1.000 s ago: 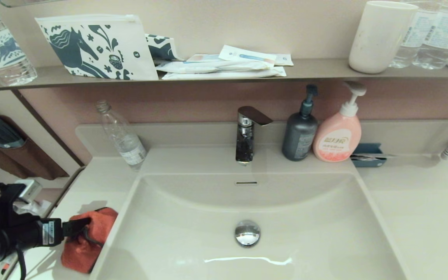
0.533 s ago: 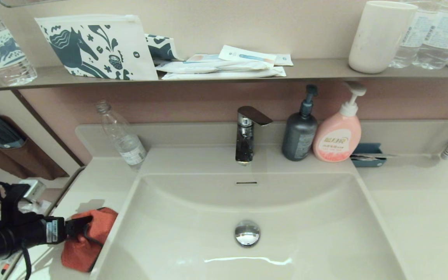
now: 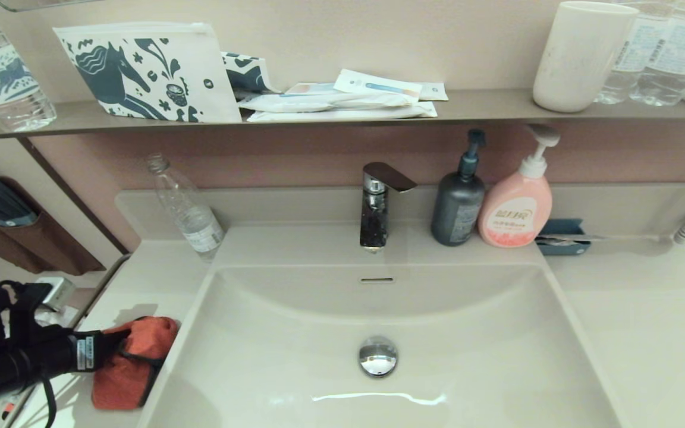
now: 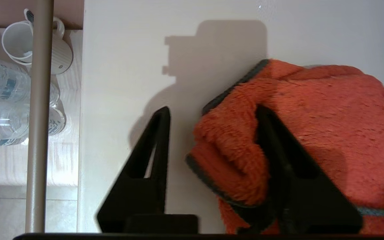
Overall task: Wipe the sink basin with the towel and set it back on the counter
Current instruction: Pick up the cloth
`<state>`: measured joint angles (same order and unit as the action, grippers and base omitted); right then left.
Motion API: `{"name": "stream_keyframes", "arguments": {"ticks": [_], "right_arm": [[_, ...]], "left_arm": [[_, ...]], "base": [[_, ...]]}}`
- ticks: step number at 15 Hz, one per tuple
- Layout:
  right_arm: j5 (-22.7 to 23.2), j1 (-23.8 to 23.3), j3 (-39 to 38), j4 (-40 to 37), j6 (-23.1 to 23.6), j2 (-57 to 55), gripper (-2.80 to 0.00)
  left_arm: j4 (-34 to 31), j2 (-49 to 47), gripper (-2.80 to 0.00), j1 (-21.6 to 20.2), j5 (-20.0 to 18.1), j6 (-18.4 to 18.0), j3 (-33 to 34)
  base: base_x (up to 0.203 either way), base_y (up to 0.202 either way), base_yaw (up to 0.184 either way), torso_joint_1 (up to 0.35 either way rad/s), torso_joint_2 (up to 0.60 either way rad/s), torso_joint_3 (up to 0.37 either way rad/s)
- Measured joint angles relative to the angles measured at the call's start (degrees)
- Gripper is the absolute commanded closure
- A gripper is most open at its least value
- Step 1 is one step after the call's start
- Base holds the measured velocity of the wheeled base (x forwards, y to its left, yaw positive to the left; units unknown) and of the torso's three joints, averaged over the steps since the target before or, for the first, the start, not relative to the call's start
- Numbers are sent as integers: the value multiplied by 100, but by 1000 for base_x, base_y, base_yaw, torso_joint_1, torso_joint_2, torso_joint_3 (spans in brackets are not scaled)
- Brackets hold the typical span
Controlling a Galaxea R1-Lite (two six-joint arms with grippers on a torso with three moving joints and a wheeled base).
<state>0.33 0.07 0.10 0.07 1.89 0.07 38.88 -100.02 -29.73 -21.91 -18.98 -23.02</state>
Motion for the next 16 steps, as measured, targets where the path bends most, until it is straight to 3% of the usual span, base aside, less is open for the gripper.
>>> {"name": "stream_keyframes", "arguments": {"ticks": [16], "right_arm": [[0, 0, 0, 0, 1, 0, 0]], "left_arm": [[-71, 1201, 0, -141, -14, 374, 10]], "base": [[0, 0, 0, 0, 0, 0]]}}
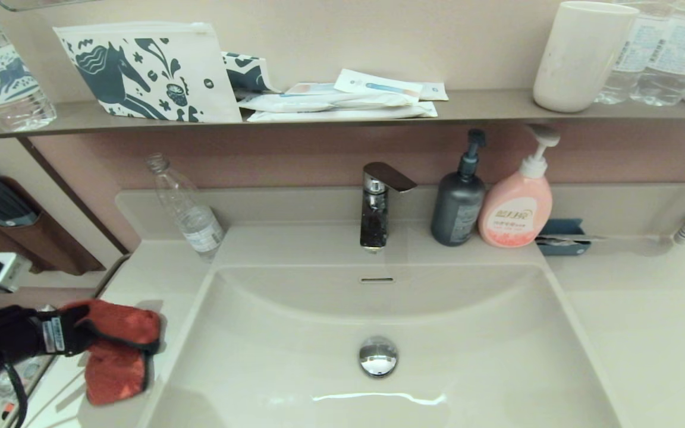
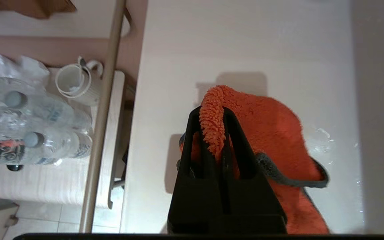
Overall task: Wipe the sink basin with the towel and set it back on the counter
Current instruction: Pick up the cloth
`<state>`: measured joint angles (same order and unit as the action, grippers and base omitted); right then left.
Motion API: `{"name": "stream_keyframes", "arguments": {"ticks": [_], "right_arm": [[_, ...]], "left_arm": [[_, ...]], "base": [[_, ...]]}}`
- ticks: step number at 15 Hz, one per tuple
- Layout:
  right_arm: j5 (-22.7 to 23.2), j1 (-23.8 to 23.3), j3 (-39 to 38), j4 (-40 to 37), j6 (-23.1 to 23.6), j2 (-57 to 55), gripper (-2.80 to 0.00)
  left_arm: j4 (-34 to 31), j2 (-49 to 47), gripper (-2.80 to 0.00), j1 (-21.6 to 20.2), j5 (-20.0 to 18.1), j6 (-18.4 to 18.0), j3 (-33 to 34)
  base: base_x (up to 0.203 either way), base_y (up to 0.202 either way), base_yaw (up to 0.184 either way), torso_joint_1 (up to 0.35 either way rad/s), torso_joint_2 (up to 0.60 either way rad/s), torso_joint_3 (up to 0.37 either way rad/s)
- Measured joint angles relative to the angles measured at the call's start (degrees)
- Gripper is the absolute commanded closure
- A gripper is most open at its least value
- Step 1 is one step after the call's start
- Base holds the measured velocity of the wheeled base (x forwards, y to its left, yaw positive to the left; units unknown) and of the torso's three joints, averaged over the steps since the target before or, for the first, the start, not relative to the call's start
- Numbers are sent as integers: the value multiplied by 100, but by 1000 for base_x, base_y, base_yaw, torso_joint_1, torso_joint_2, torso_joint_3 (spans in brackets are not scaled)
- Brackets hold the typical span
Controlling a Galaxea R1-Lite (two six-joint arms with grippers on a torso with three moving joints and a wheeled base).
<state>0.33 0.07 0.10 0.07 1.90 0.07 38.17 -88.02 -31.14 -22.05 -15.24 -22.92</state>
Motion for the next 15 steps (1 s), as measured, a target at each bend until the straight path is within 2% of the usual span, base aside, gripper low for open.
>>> {"name": "stream_keyframes", "arguments": {"ticks": [3, 7, 15], "right_arm": [[0, 0, -2, 0, 0, 0, 0], [-1, 0, -2, 0, 0, 0, 0], [-2, 0, 0, 0, -1, 0, 0]], "left_arm": [[-13, 468, 0, 3, 151, 243, 109], [-88, 1073, 0, 72, 171, 472, 449], [-875, 2242, 0, 545, 180, 895, 545]], "base": [[0, 0, 0, 0, 0, 0], [0, 0, 0, 0, 0, 0], [0, 0, 0, 0, 0, 0]]}}
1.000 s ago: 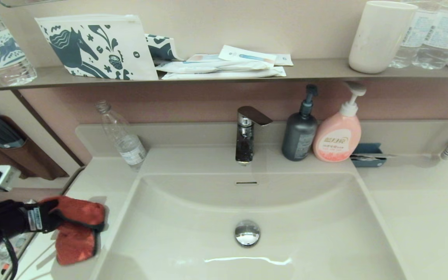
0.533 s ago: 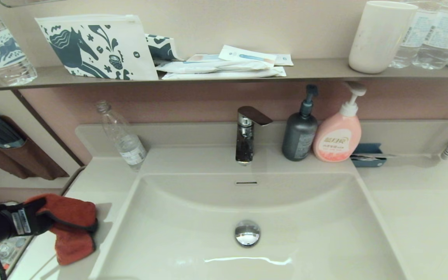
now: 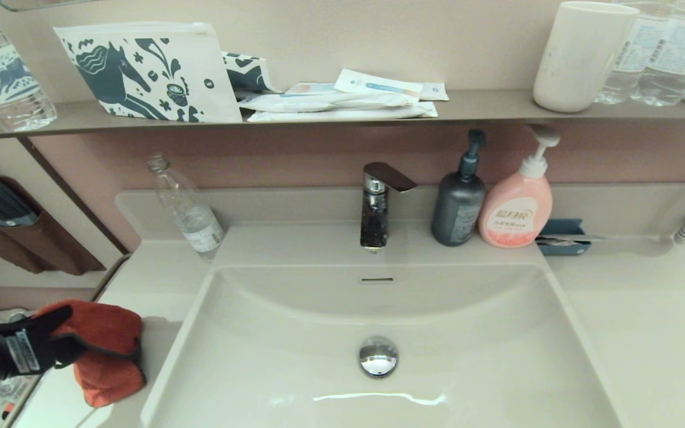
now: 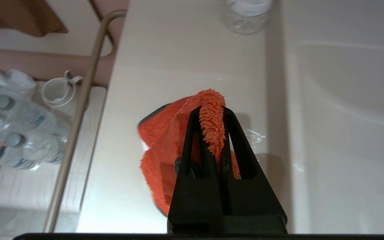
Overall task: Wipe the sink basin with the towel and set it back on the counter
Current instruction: Pick up the cloth
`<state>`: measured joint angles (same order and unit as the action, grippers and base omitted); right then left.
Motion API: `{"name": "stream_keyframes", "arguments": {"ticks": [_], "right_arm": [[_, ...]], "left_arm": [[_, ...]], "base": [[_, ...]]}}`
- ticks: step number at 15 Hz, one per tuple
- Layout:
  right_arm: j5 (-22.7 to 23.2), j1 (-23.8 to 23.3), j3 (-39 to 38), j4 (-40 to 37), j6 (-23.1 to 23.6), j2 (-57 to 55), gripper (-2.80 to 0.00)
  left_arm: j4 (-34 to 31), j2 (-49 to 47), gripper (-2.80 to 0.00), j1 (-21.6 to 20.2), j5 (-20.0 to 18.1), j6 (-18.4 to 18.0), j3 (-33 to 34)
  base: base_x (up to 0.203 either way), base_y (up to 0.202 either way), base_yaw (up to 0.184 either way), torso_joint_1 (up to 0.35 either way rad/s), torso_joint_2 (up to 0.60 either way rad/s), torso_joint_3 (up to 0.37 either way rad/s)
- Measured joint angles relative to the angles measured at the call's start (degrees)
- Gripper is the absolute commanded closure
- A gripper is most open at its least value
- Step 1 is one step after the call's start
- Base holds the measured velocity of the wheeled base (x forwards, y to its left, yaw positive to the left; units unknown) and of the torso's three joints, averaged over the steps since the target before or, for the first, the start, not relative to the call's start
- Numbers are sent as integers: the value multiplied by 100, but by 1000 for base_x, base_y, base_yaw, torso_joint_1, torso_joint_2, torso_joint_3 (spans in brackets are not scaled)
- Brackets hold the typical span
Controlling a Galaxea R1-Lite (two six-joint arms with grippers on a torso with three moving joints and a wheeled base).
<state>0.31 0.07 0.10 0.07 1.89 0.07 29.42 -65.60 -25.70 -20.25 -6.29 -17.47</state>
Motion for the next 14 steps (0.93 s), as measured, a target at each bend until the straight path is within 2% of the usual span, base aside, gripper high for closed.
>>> {"name": "stream_keyframes", "arguments": {"ticks": [5, 14], "right_arm": [[2, 0, 0, 0, 1, 0, 0], [2, 0, 0, 0, 0, 0, 0]], "left_arm": [[-1064, 970, 0, 263, 0, 123, -2], [-1508, 1788, 0, 287, -22, 128, 165]], "base": [[0, 0, 0, 0, 0, 0], [0, 0, 0, 0, 0, 0]]}}
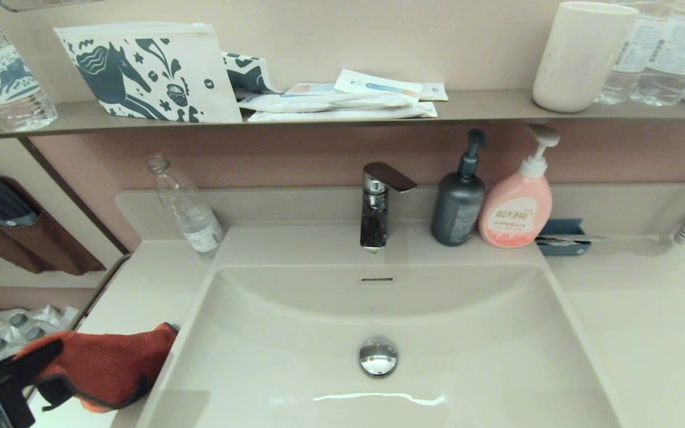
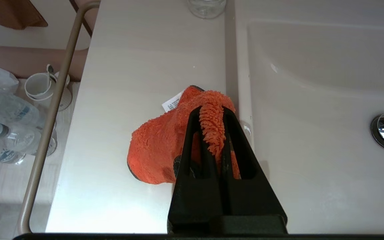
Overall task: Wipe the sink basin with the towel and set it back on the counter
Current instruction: Pick up the cloth
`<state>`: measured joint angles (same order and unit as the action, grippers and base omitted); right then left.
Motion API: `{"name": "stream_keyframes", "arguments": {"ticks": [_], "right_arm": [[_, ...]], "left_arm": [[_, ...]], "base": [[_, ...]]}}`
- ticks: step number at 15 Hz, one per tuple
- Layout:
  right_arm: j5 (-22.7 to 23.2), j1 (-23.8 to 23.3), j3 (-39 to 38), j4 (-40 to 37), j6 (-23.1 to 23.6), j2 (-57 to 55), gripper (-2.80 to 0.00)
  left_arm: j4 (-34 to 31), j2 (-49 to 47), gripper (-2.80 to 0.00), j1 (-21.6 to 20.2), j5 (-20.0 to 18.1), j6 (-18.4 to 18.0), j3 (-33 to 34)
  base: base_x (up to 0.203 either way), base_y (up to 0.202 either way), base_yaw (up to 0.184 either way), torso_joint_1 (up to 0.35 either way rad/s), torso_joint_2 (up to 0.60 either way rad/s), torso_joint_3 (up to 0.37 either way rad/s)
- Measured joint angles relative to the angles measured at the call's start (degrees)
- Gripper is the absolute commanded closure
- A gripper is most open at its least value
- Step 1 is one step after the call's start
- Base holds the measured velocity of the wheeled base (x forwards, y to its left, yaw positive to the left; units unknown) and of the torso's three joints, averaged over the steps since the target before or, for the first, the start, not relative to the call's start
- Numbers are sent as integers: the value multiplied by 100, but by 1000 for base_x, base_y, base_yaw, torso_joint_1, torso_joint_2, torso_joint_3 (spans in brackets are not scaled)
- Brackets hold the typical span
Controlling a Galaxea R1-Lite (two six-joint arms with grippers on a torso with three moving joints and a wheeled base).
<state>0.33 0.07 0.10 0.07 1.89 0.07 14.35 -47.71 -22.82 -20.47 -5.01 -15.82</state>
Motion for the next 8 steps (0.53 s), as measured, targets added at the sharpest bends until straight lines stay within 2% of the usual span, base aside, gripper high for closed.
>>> {"name": "stream_keyframes", "arguments": {"ticks": [8], "right_arm": [[-2, 0, 0, 0, 1, 0, 0]], "left_arm": [[-9, 82, 0, 164, -26, 49, -167]], "base": [[0, 0, 0, 0, 0, 0]]}}
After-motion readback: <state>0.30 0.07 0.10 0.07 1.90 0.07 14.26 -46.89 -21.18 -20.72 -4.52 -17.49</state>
